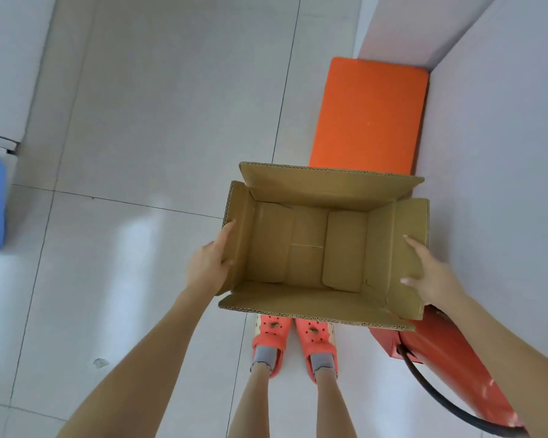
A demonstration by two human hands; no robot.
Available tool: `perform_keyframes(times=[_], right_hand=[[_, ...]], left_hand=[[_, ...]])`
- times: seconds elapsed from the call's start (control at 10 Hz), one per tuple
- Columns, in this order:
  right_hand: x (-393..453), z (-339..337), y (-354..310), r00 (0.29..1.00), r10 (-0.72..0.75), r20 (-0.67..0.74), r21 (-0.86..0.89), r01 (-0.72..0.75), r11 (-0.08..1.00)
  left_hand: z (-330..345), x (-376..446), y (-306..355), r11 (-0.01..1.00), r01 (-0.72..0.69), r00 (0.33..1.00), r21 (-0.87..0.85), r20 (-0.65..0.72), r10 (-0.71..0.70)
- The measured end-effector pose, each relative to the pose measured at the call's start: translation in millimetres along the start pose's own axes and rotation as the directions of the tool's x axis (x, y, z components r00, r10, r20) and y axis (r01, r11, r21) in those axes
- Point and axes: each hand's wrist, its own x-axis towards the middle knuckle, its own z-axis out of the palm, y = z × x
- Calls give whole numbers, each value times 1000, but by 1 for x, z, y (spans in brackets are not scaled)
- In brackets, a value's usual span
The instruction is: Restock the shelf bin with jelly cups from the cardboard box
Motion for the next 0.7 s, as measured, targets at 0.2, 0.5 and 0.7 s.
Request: perform_keyframes(times=[0.2, 0.5, 0.7], right_hand=[[33, 34, 33, 998, 12, -63, 16, -11, 1000], [44, 40, 51, 995, 34, -97, 61, -28, 998], [27, 35, 36, 990, 15, -142, -20, -18, 1000]], left_hand=[[47, 45, -10, 998, -65, 998, -24, 1, 65], [62, 66, 5, 994, -112, 994, -3, -3, 112], [41, 43, 6, 977, -182, 979, -113, 72, 191]])
